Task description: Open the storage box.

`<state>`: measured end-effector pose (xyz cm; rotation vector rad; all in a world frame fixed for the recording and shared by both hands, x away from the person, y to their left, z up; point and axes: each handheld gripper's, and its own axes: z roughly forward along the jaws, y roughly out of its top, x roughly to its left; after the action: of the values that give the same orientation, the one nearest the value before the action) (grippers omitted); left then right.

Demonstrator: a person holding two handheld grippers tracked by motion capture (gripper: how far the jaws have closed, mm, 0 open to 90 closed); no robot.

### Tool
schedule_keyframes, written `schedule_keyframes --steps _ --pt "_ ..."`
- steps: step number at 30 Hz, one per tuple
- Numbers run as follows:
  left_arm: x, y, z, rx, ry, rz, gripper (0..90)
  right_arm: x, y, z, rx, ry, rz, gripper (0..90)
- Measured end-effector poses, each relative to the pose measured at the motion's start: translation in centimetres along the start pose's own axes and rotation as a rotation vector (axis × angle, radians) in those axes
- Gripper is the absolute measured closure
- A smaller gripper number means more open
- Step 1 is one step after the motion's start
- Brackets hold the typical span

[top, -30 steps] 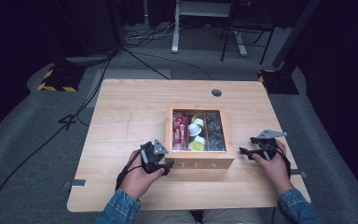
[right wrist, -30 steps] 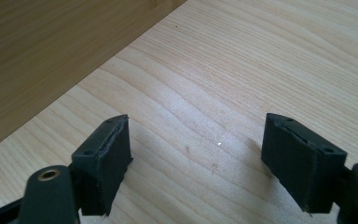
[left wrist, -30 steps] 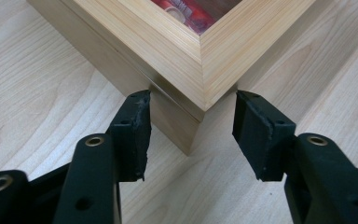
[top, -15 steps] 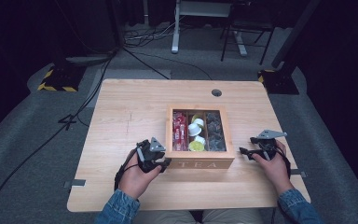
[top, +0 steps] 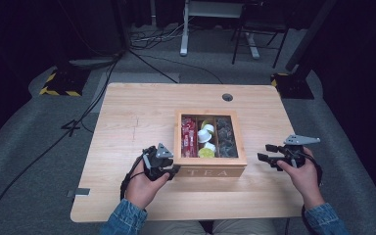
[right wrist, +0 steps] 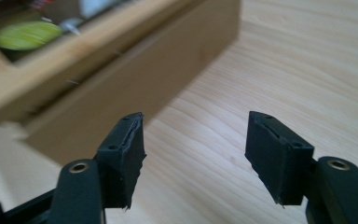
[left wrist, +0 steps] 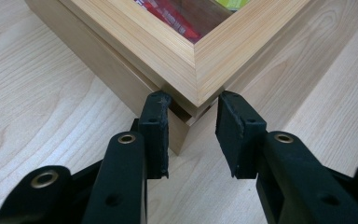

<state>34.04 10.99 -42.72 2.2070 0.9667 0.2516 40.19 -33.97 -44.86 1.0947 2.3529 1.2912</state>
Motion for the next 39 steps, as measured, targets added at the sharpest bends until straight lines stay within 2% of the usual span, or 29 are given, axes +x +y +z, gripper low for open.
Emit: schedule_keyframes --steps 4,8,14,21,23,29,34,39 --pt "0.1 0.1 -0.1 -0.005 -0.003 0.003 64.2 2.3 1.2 -1.1 0.009 -0.024 -0.022 34.1" --pt "0.0 0.1 -0.2 -0.002 -0.001 -0.001 64.2 4.4 1.9 -0.8 0.016 0.028 -0.083 34.2" --pt "0.0 0.1 -0.2 -0.008 0.001 0.001 64.1 6.4 2.3 0.4 0.05 0.106 -0.163 34.0" --pt "0.0 0.2 -0.2 -0.013 0.001 -0.001 64.2 7.1 2.0 2.2 0.064 0.109 -0.209 34.5" --pt "0.0 0.2 -0.2 -0.011 0.004 0.003 64.1 7.2 1.9 2.5 0.068 0.09 -0.221 35.6" --pt "0.0 0.2 -0.1 -0.012 -0.003 -0.005 63.9 7.2 1.8 2.7 0.064 0.105 -0.216 40.1" --pt "0.0 0.1 0.1 -0.016 0.001 0.007 62.8 7.3 1.9 2.7 0.064 0.104 -0.223 41.1" --pt "-0.1 0.2 0.4 -0.019 0.015 0.026 58.6 7.3 1.8 2.7 0.065 0.11 -0.211 42.9"
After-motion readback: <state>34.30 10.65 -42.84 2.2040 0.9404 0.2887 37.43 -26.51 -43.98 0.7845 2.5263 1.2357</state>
